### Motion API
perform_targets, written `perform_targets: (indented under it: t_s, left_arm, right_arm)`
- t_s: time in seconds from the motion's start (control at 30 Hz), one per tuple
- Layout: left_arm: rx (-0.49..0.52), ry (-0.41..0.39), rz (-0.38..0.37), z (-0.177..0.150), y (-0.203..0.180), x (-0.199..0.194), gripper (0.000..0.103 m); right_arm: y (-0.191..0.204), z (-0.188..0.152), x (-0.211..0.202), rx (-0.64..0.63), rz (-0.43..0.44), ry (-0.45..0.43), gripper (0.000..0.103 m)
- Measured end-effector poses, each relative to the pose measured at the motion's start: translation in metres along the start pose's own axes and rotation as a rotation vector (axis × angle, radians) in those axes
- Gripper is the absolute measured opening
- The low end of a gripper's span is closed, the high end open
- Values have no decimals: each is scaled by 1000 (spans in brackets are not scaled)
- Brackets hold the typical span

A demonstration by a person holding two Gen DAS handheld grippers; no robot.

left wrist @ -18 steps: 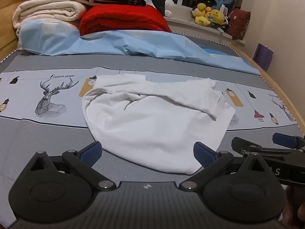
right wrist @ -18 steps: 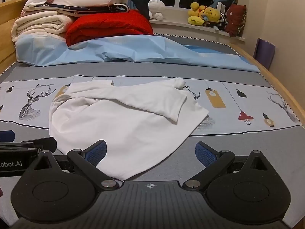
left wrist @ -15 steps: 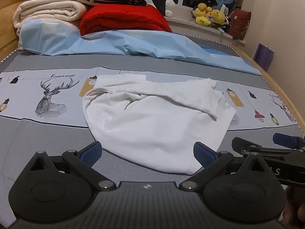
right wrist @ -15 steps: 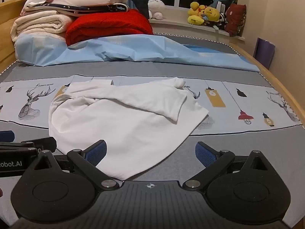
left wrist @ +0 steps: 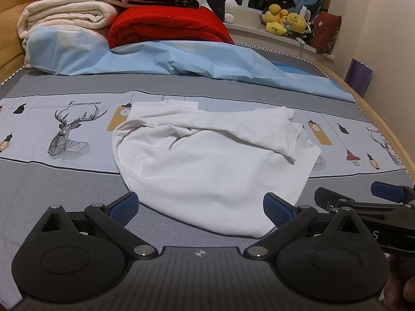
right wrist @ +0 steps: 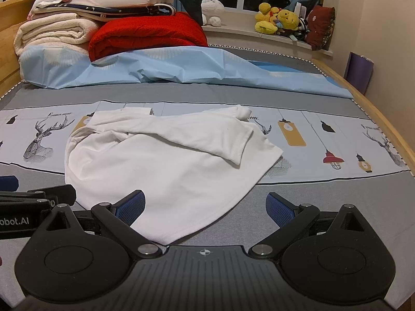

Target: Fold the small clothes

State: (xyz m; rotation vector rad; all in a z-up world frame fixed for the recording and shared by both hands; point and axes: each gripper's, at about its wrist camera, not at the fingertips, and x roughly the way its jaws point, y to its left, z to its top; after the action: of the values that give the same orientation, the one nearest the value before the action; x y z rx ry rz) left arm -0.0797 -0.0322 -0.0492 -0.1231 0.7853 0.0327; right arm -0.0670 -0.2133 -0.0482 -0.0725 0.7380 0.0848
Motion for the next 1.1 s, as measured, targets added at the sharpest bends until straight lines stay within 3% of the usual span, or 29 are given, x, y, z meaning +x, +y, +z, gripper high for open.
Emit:
perform_targets:
  t_s: [0.63,0.7,0.73,0.8,0.87,0.93,1.1]
  left_arm:
    - [-1,-8,18,3,1,1,102]
    - [-26,-4,24,6,6,5,101]
    - [-39,4,26,8,9,8,98]
    - [-51,35,31,10,13,19,86]
    - [-55,95,23,13,18,35,57]
    - [-90,163,-8,14,24,54,46]
    - [-238,365,-35,13,45,117,47]
  right_arm:
    - [-8,4,2,26,14,17,99]
    - [-19,8,3,68,28,-38,98]
    - [-25,13,4,73,24,-53,95]
    - [-42,25,5,74,22,-93,74]
    - [-66,33,8,111,51,-116,44]
    - [-88,40,15,142,70,-116,29]
    - [-124,46,33,200,57,-67,29]
